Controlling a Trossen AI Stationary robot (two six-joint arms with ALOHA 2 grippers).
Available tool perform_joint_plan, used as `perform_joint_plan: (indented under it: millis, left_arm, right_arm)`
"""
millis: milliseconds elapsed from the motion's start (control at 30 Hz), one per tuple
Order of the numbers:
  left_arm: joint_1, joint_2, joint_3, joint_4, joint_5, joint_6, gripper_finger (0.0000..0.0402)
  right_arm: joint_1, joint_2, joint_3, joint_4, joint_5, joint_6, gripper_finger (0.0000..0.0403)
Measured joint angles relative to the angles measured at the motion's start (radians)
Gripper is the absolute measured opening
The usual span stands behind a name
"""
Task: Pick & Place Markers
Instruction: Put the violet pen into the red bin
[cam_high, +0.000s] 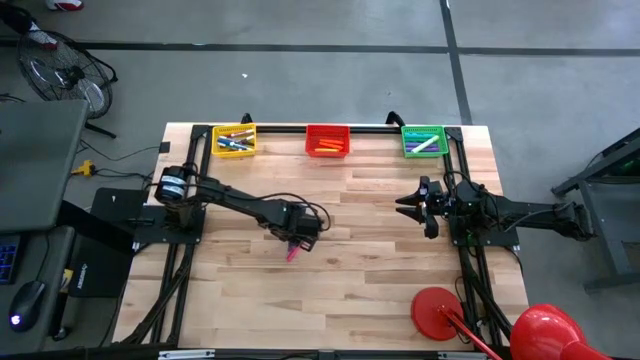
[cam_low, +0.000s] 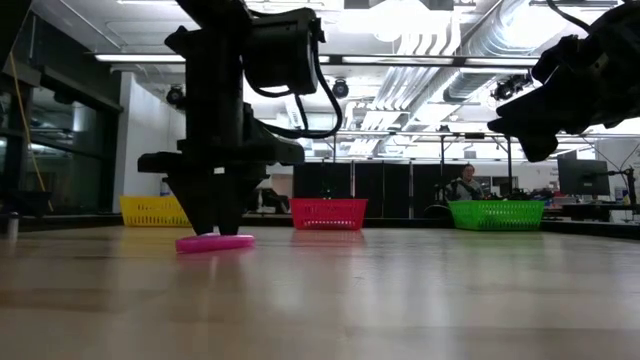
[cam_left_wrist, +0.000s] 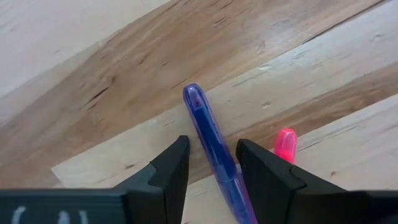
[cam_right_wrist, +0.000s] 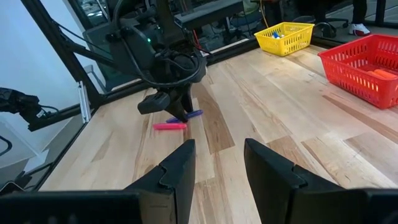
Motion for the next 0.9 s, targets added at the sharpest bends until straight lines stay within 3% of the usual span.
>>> perform_joint_plan:
  millis: [300, 667, 900]
  left_arm:
    - [-0.001, 0.003, 0.013, -0.006, 0.017, -0.012, 0.0133]
    - [-0.004, 0.003, 0.013, 0.004, 0.029, -0.010, 0.0034]
    - [-0.005, 0.003, 0.013, 0.007, 0.036, 0.020, 0.0044]
  right_arm:
    - [0.000, 0.000, 0.000, -0.001, 0.000, 0.000, 0.0126]
    - [0.000, 0.000, 0.000, 0.000, 0.000, 0.000, 0.0126]
    - [0.000, 0.000, 0.000, 0.000, 0.000, 0.000, 0.0126]
